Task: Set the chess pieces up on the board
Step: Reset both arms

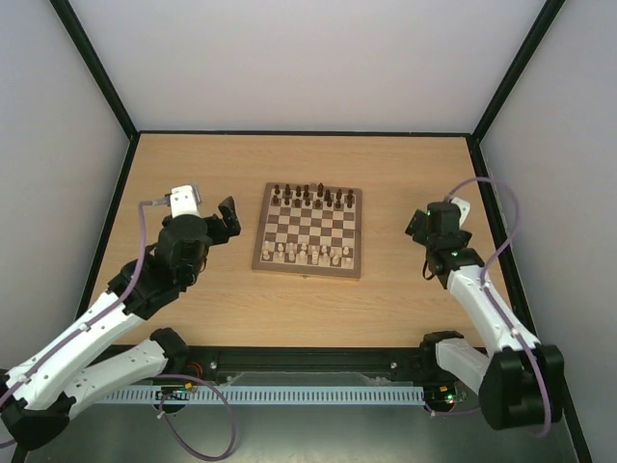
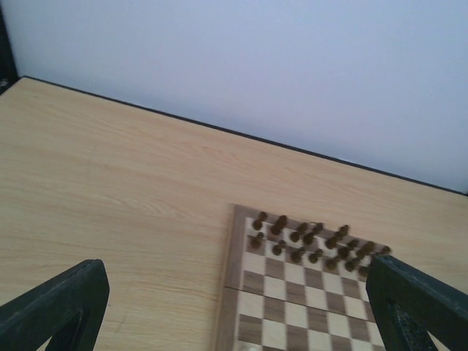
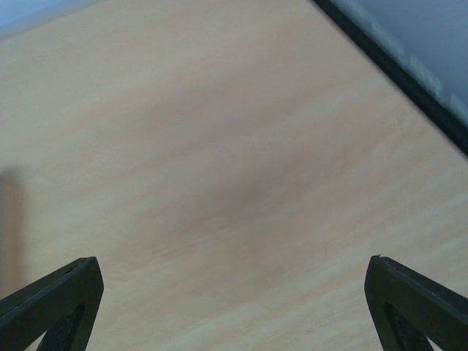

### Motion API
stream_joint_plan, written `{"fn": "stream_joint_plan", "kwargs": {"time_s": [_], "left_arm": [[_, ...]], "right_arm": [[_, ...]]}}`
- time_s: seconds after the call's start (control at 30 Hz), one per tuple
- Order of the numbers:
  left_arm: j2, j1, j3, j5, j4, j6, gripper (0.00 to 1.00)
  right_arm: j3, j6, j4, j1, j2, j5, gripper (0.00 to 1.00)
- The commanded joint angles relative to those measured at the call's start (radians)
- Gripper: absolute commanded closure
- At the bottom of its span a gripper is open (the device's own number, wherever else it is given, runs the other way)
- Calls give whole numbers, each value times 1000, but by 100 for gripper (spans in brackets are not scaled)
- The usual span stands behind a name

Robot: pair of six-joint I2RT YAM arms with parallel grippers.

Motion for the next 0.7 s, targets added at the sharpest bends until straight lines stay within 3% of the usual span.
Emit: {"fn": "stream_joint_plan", "kwargs": {"time_s": [0.0, 0.1, 0.3, 0.4, 0.6, 0.67], "left_arm": [[-47, 43, -123, -120, 227, 62, 1], [-61, 117, -217, -113, 355, 135, 1], [-40, 380, -456, 146, 723, 268, 1], [20, 471, -560, 172, 889, 317, 1], [209, 644, -656, 241, 1121, 324, 1], [269, 678, -629, 273, 1121, 331, 0]], "right_arm": [[-165, 28, 350, -57, 67, 7, 1], [-245, -16, 513, -61, 112, 52, 1], [-373, -77, 791, -87, 131, 119, 1], [-392, -84, 873, -97, 161, 134, 1], [-374, -116, 1009, -98, 294, 129, 1], [-365, -126, 1040, -98, 332, 140, 1]]}}
